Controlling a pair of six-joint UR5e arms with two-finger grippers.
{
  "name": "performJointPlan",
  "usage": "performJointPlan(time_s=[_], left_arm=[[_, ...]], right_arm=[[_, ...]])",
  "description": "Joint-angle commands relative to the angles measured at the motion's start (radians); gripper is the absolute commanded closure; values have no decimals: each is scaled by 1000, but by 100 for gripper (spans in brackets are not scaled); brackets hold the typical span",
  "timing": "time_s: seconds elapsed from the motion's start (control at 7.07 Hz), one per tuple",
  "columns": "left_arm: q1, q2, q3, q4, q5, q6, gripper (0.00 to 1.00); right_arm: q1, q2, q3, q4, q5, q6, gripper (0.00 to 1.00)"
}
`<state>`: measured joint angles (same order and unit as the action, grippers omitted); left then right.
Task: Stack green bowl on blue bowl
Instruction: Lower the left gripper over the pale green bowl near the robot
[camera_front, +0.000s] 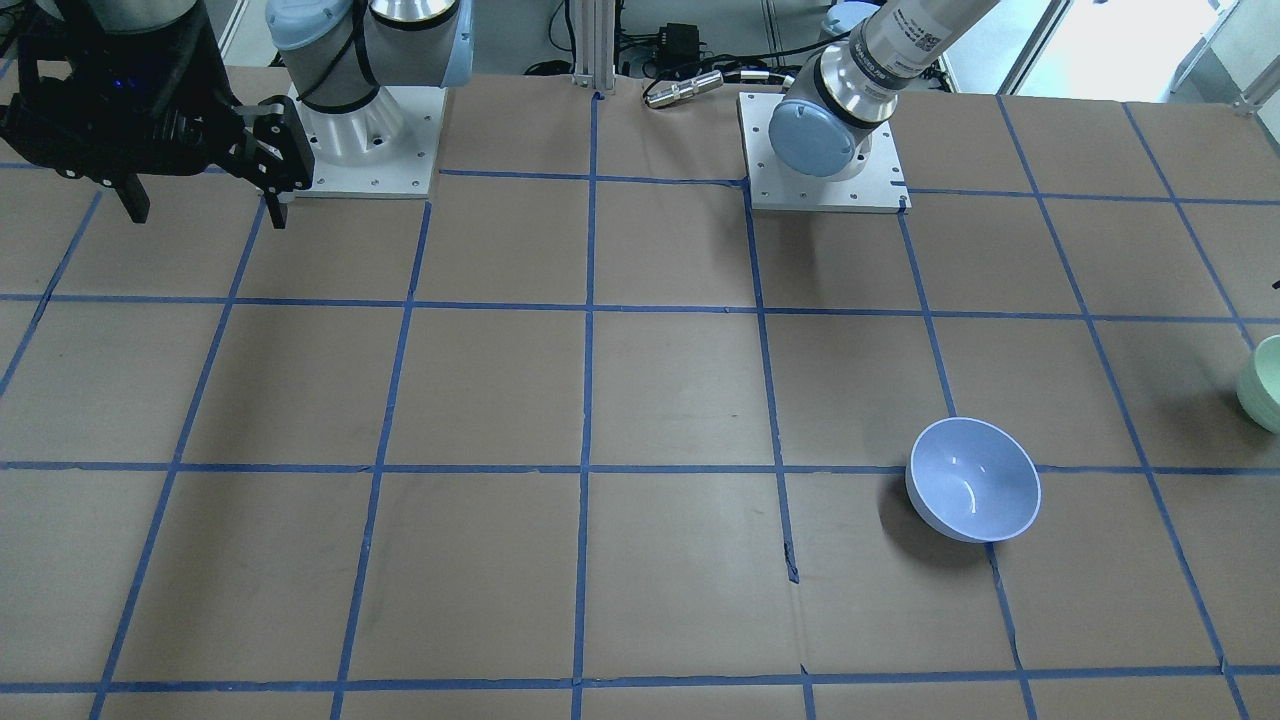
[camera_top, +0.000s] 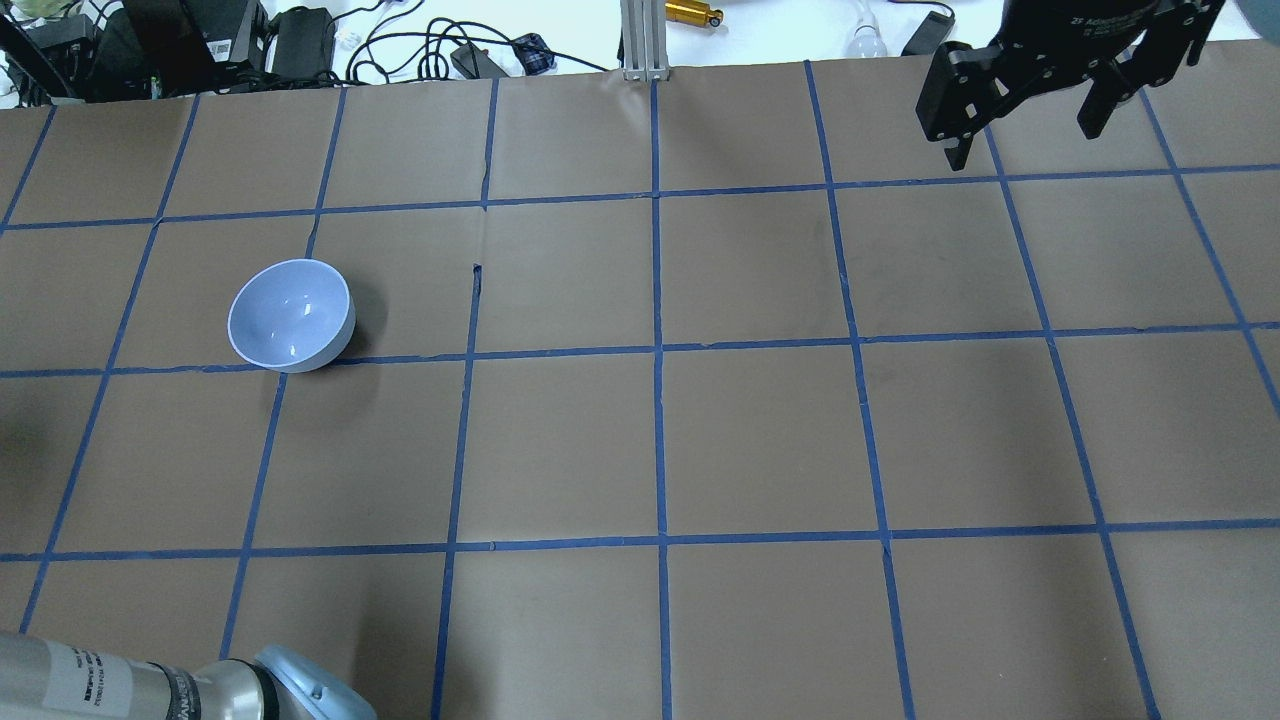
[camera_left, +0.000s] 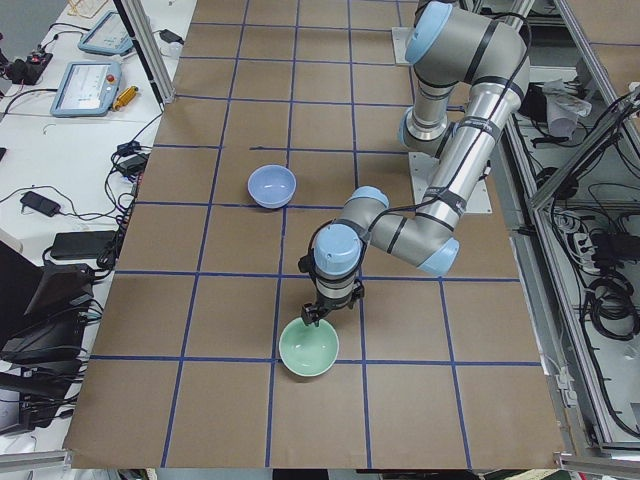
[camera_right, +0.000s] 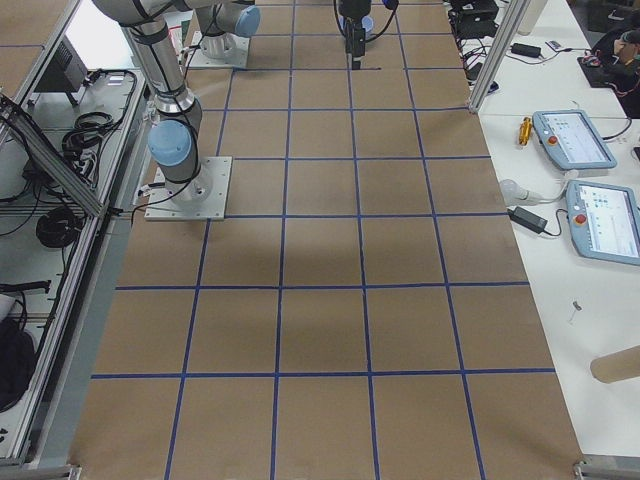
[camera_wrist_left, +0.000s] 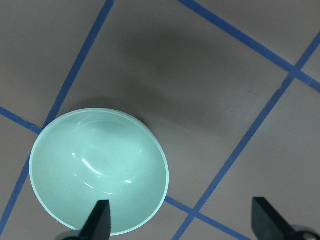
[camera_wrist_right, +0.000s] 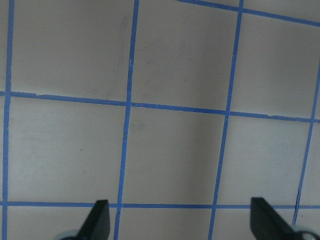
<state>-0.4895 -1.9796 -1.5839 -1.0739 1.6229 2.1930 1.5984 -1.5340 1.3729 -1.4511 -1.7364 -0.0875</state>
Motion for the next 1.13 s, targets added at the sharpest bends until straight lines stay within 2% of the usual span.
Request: performJointPlan(time_s=[0.0, 0.99], left_arm=[[20, -62, 1, 43, -26, 83, 0], [28, -160, -1, 120, -20, 152, 0]], right_arm=[[-2, 0, 0, 0, 0, 0, 0], [0, 0, 0, 0, 0, 0, 0]])
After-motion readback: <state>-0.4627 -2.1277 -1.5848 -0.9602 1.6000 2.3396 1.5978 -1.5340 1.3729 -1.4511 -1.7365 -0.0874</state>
